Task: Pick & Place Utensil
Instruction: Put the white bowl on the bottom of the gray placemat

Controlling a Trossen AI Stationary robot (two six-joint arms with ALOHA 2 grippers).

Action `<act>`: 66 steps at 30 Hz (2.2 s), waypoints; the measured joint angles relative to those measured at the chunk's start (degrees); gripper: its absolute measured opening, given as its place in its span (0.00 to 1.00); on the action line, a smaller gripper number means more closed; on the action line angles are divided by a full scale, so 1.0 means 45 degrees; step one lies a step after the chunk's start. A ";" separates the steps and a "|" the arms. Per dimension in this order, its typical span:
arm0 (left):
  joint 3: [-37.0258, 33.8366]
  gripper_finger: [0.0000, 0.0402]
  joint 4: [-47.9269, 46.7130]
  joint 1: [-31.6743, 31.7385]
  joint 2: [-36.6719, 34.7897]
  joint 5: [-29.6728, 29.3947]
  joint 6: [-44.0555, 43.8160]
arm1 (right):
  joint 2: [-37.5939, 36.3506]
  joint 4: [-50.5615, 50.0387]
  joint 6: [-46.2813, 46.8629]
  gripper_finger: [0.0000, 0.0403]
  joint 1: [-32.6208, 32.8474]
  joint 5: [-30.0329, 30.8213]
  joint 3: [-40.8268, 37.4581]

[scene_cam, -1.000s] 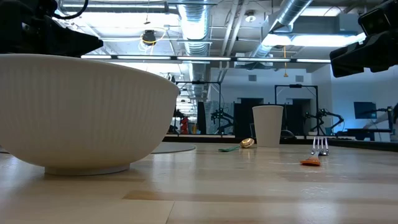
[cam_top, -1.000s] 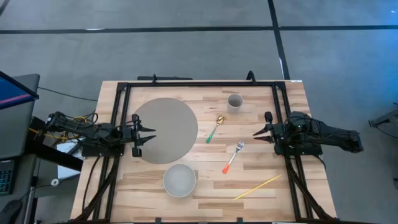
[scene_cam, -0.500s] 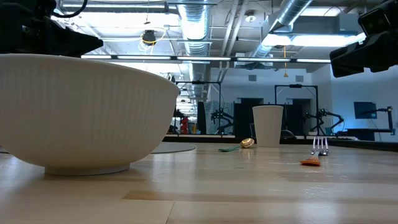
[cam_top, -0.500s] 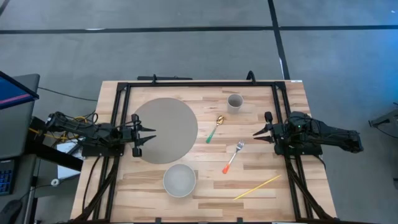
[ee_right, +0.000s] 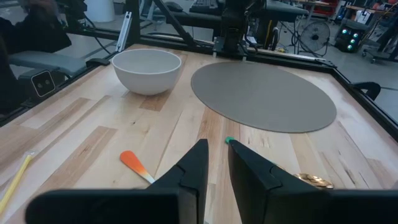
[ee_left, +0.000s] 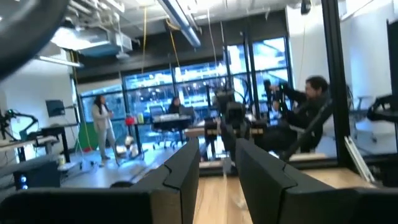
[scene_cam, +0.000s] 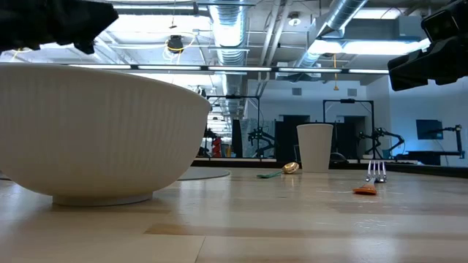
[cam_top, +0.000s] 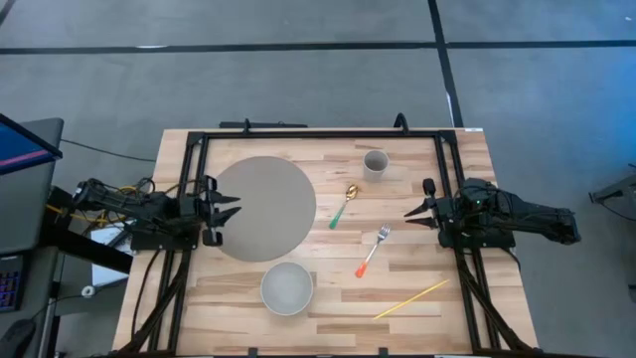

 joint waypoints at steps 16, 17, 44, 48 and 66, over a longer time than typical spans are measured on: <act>0.0000 0.27 0.1457 -0.0005 0.0242 -0.0102 -0.0543 | 0.0000 0.0000 0.0002 0.14 0.0000 0.0000 0.0000; 0.0000 0.27 0.1437 -0.0005 0.0422 -0.0264 -0.0801 | 0.0000 0.0000 0.0000 0.14 -0.0003 0.0003 0.0000; 0.4751 0.27 -0.0860 0.1688 0.8342 -0.2494 -0.3308 | 0.0000 0.0000 0.0001 0.14 -0.0004 0.0000 0.0000; 0.4818 0.27 -0.0972 0.1769 0.8500 -0.2473 -0.3441 | 0.0000 0.0000 0.0003 0.14 -0.0003 0.0001 0.0002; 0.4818 0.27 -0.3730 0.1335 0.9070 0.4037 -0.8274 | 0.0000 0.0021 -0.1332 0.14 -0.0024 0.0024 0.0000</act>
